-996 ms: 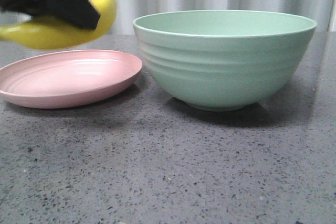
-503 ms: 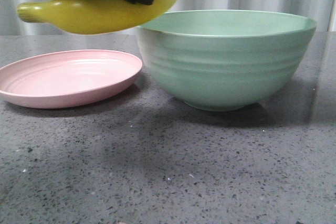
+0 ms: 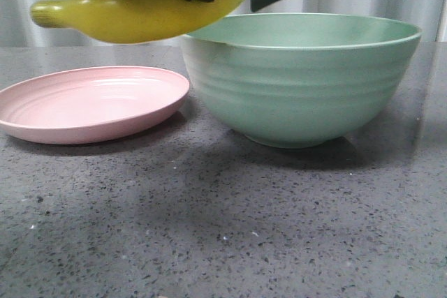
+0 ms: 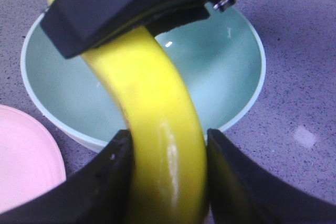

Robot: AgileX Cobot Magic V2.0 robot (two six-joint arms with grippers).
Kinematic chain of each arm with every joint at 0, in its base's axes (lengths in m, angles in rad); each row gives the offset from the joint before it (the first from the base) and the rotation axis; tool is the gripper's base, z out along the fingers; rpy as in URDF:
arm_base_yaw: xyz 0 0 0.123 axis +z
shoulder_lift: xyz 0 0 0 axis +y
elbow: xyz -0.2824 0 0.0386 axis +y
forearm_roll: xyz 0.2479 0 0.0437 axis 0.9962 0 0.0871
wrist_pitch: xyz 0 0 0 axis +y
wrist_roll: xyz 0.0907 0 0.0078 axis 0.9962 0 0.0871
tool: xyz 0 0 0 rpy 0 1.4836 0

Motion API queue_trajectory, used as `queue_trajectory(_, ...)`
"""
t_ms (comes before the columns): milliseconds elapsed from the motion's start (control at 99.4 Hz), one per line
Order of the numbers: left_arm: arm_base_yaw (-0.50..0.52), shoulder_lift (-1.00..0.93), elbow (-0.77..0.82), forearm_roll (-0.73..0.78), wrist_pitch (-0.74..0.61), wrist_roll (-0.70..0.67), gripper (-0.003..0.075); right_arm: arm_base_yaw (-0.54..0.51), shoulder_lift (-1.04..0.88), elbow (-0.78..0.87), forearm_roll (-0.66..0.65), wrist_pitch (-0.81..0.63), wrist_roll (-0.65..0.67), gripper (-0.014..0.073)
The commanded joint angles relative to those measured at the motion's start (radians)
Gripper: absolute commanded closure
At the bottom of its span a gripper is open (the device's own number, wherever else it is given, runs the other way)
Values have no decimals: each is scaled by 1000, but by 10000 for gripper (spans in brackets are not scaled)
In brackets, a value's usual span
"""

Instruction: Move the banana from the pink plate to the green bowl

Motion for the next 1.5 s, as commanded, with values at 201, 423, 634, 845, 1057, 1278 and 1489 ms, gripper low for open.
queue_trajectory(201,-7,-26,-37,-7,-129,-3,537,3,-20,-36,46,-10,-13,529)
queue_trajectory(423,-7,-28,-43,7,-129,3,389,0,-24,-40,71,-7,-19,665)
queue_trajectory(634,-5,-28,-71,28,-132,3,372,-78,-56,-91,55,-19,-74,665)
queue_trajectory(845,-5,-28,-83,28,-134,3,372,-197,-75,-118,-50,-42,-76,665)
queue_trajectory(1057,-5,-28,-83,28,-137,3,372,-203,-23,-114,-186,-52,-76,644)
queue_trajectory(1278,-5,-28,-83,28,-138,3,372,-167,7,-114,-188,-67,-111,390)
queue_trajectory(1489,-5,-28,-83,28,-139,3,372,-165,7,-114,-202,-82,-119,147)
